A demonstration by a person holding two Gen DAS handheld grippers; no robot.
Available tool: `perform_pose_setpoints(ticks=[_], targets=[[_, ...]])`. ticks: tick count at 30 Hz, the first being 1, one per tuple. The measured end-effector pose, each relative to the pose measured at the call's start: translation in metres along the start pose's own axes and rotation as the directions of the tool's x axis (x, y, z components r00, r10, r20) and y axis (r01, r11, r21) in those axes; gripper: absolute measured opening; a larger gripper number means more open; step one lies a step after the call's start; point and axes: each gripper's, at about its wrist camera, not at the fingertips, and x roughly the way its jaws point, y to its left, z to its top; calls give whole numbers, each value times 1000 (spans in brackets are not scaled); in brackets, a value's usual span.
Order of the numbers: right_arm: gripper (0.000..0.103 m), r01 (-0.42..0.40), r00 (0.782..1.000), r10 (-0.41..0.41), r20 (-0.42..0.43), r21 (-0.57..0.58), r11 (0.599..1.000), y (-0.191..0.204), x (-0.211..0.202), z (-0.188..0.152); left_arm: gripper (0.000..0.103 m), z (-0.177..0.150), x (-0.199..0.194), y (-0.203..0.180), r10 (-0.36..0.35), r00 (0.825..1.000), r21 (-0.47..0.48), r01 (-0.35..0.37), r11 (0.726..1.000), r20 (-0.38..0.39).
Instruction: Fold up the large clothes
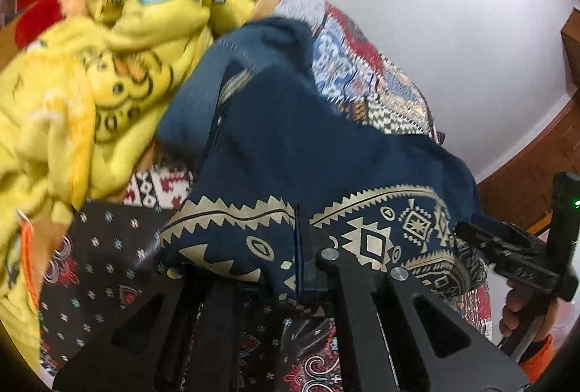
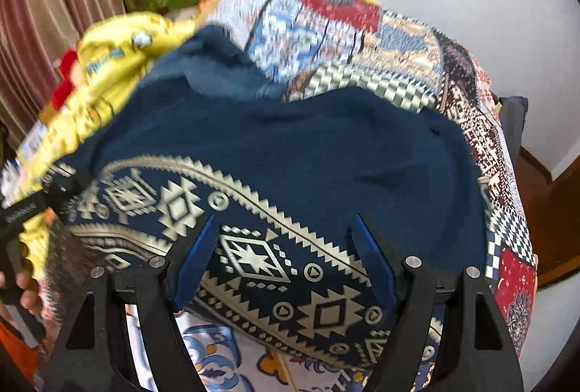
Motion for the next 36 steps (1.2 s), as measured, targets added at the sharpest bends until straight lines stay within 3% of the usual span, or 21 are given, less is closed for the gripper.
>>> perform_pose_setpoints(ticks=[2,4,7,9,11,14,17,20,23,28,33,36], targets=[[73,-1,1000,1,-22,-7,1000,1,9,-3,13,0,5,5,-9,1000,-35,9,999,-17],[74,-26,999,26,-23,20,999,-6,12,-8,33,-2,16,12,-46,998,-93,42,995,-41],[75,-59,998,61,-24,62,996,-13,12,-8,44,-1,35,26,-107,993,-201,95,975,-48],[75,-72,997,74,-32,78,994,-16,11,-7,46,-2,43,37,-151,988,-276,136,952,-34],[75,-76,996,80,-46,83,994,-14,10,-4,46,0,52,42,-176,984,-323,157,933,-31],[75,-77,997,79,-24,64,995,-10,0,2,43,4,53,36,-150,989,-309,143,940,-1],[75,-65,998,63,19,62,996,-8,-4,9,28,9,46,23,-80,996,-275,90,957,47],[75,-59,998,60,-9,73,996,-6,9,13,17,13,33,13,-44,995,-270,66,961,87],[76,-69,995,75,-70,79,994,-2,31,8,12,19,14,1,-33,990,-213,61,975,134],[82,-112,992,116,-40,90,990,-4,37,-3,5,34,-8,-51,-37,982,0,38,999,184],[80,-160,983,168,-69,100,982,-16,23,-3,5,44,-20,-101,-95,974,127,69,989,204],[81,-159,987,162,-7,159,974,-40,-3,-12,5,52,-20,-154,-114,972,260,58,964,206]])
